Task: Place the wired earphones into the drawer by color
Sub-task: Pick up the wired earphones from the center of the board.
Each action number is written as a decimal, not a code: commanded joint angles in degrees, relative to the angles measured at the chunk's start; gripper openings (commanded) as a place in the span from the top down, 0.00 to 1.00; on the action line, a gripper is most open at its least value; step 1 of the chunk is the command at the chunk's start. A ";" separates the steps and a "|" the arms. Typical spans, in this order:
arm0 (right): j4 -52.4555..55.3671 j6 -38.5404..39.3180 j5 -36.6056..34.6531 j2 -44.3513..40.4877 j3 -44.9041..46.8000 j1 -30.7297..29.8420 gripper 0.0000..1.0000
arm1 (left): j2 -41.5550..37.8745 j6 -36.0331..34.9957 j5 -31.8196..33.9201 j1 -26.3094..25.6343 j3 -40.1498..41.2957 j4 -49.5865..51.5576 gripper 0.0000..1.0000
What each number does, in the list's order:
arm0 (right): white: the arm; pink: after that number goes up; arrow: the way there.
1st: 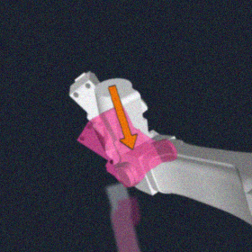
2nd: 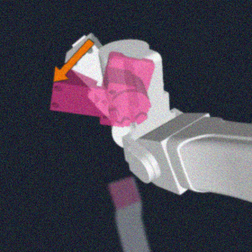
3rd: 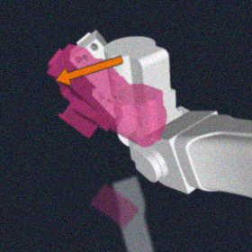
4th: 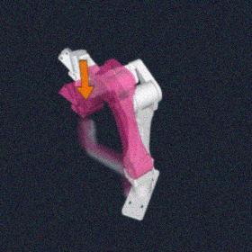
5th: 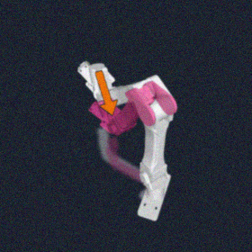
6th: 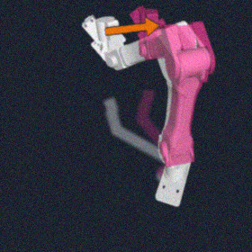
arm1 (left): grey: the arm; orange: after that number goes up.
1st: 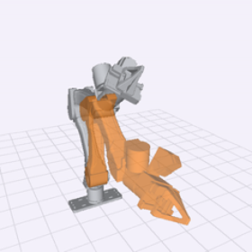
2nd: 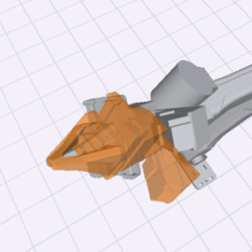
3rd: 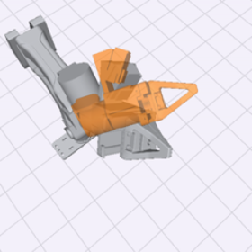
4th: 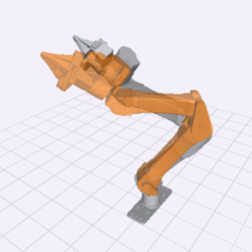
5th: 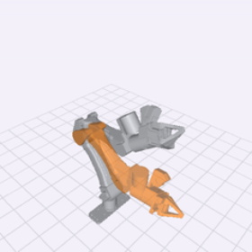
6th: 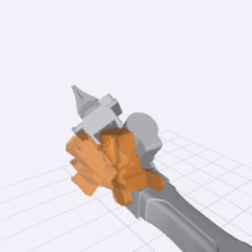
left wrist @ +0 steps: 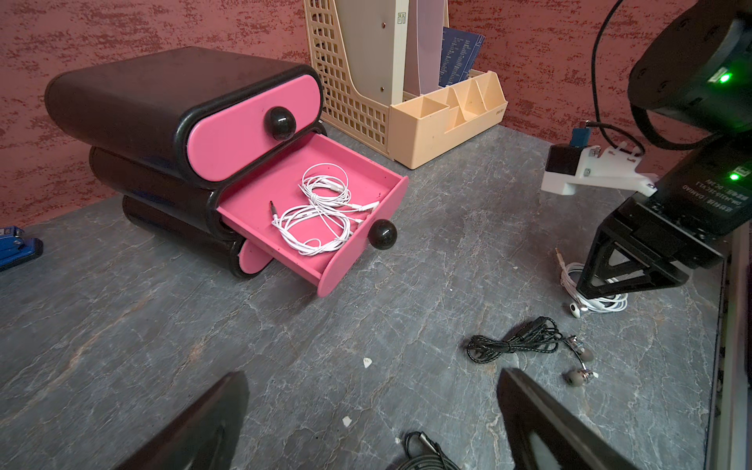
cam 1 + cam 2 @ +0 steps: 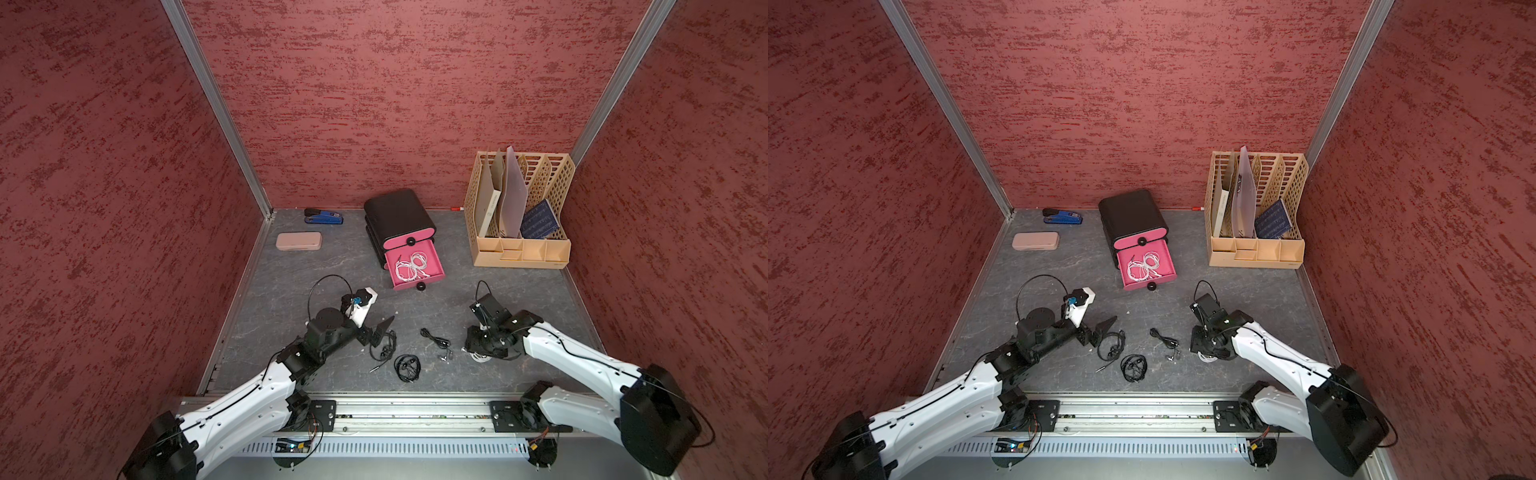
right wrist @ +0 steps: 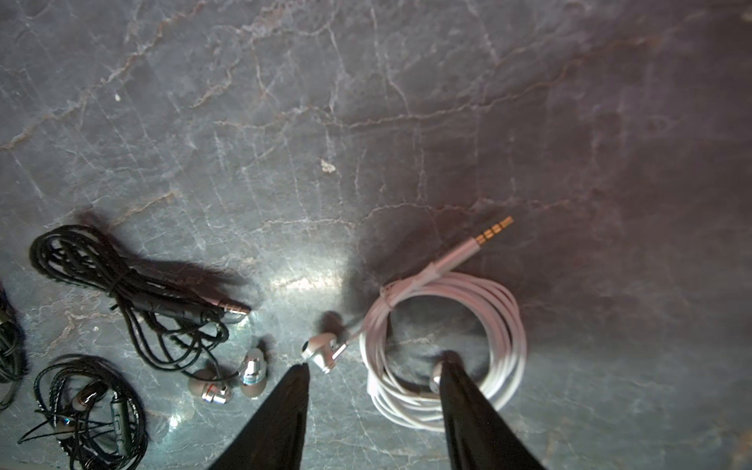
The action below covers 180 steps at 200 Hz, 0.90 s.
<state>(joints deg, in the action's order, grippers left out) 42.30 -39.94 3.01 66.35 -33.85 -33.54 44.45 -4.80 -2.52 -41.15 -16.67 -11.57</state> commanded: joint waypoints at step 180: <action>-9.26 0.63 -1.64 8.54 1.50 0.15 0.86 | 0.77 -0.06 1.69 0.14 0.62 -1.78 0.00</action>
<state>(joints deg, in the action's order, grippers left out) 33.87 -39.86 2.28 74.22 -33.56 -33.54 44.93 -4.78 -1.26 -41.15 -16.67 -11.62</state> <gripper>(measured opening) 0.155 0.997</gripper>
